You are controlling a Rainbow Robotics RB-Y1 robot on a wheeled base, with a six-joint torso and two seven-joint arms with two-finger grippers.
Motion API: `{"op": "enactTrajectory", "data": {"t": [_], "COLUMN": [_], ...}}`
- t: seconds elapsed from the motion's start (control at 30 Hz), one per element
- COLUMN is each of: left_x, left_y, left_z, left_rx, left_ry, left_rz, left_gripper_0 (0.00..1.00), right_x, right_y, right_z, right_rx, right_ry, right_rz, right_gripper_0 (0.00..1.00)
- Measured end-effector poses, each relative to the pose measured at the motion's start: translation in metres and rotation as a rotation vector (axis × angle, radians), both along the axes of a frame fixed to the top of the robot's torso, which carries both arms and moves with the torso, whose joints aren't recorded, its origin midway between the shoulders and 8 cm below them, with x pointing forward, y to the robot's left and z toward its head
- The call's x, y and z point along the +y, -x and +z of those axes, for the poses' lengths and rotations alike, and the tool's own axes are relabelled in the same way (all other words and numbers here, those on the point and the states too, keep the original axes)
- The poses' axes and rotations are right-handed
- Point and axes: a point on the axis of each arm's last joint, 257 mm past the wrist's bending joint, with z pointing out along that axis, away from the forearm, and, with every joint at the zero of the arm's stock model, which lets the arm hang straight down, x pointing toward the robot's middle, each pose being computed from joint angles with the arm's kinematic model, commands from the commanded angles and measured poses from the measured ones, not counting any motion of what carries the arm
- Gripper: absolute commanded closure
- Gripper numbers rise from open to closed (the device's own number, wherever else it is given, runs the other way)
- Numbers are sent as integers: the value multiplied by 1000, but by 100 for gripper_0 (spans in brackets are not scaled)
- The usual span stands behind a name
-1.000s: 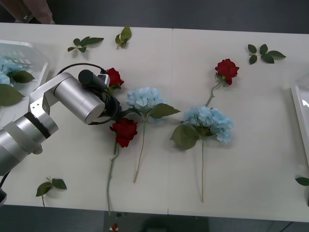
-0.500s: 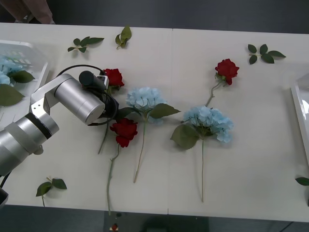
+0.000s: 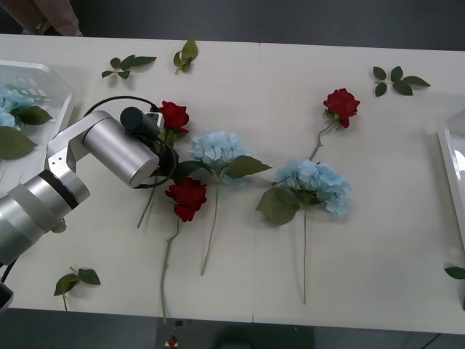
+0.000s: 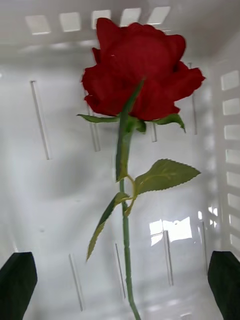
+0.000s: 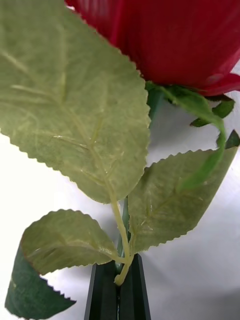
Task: Put the red flowers into the right box and the blue flowers into the left box
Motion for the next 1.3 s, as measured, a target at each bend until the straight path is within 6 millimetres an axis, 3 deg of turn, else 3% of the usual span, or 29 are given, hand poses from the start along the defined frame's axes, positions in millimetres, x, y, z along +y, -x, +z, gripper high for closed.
{"op": "enactTrajectory", "data": {"t": [0.13,0.43,0.57,0.83,1.1,1.3], "left_x": [-9,-43,-56,-95,-131,-159], "left_y": [-8,-36,-36,-33,-18,-2], "left_z": [20,136,175,251,297,324], "left_rx": [-36,-177,-219,-338,-407,-391], "left_ry": [37,362,457,700,834,1010], "left_rz": [-3,24,4,8,9,58], "left_gripper_0": [100,100,100,100,100,100], "right_x": [25,84,109,176,269,335], "right_y": [1,5,7,-13,-22,-15], "right_z": [18,56,71,92,116,136], "right_rx": [17,19,30,-65,-161,-185], "right_ry": [-36,-188,-181,-222,-308,-347], "right_rz": [56,32,25,32,249,567], "right_gripper_0": [0,0,0,0,0,0]}}
